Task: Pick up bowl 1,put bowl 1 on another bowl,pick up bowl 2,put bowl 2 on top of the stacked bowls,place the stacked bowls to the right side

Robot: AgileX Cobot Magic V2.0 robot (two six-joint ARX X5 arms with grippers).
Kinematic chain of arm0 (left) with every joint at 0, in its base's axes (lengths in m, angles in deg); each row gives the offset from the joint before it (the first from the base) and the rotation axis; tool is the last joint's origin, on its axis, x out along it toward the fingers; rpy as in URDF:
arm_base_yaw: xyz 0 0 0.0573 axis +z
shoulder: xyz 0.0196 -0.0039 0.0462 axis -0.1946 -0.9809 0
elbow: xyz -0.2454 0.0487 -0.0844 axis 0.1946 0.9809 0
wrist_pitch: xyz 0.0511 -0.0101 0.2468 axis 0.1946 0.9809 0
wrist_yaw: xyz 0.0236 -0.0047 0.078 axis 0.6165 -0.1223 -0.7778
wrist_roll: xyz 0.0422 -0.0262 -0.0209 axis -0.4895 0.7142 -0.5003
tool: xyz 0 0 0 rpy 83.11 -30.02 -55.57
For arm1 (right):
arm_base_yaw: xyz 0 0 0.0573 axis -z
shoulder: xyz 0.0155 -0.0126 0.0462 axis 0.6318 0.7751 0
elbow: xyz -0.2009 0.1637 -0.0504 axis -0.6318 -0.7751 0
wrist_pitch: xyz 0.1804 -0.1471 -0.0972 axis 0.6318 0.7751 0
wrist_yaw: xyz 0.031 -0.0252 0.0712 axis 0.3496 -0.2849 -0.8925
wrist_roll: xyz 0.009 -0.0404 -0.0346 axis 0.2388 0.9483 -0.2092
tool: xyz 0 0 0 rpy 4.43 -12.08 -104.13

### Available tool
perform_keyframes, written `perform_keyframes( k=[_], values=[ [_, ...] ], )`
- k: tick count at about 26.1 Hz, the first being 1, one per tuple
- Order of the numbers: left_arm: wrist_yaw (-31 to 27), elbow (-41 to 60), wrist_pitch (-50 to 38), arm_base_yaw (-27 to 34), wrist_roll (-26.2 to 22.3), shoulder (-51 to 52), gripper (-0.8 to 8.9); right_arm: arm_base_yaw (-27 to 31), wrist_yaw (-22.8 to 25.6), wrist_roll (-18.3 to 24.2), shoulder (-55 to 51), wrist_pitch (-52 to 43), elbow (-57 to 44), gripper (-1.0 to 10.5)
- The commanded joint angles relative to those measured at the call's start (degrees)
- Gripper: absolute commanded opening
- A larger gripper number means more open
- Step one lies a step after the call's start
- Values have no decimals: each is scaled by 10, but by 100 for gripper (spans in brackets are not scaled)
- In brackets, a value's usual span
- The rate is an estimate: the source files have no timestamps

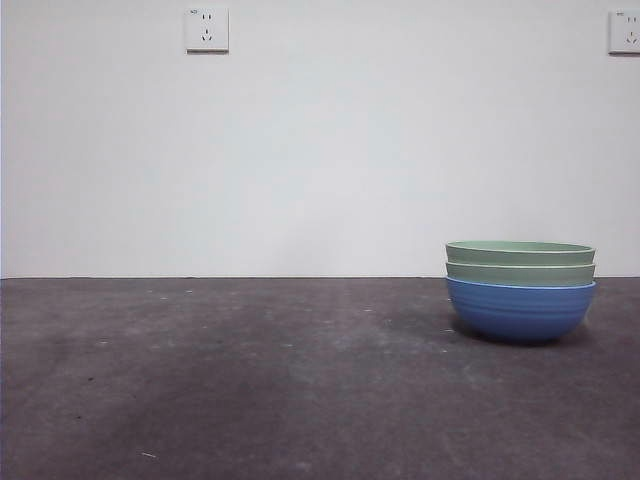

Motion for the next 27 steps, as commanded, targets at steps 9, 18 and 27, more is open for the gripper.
perform_keyframes(
  k=[9, 18, 27],
  values=[
    [1, 9, -2, 3, 4, 2, -2, 30, -2, 7, -309, -411, -267, 2],
    [1, 9, -2, 3, 4, 2, -2, 36, 2, -26, -505, -635, -603, 2],
    [1, 9, -2, 3, 4, 2, -2, 36, 2, -39, -600, -651, -736, 2]
  ],
)
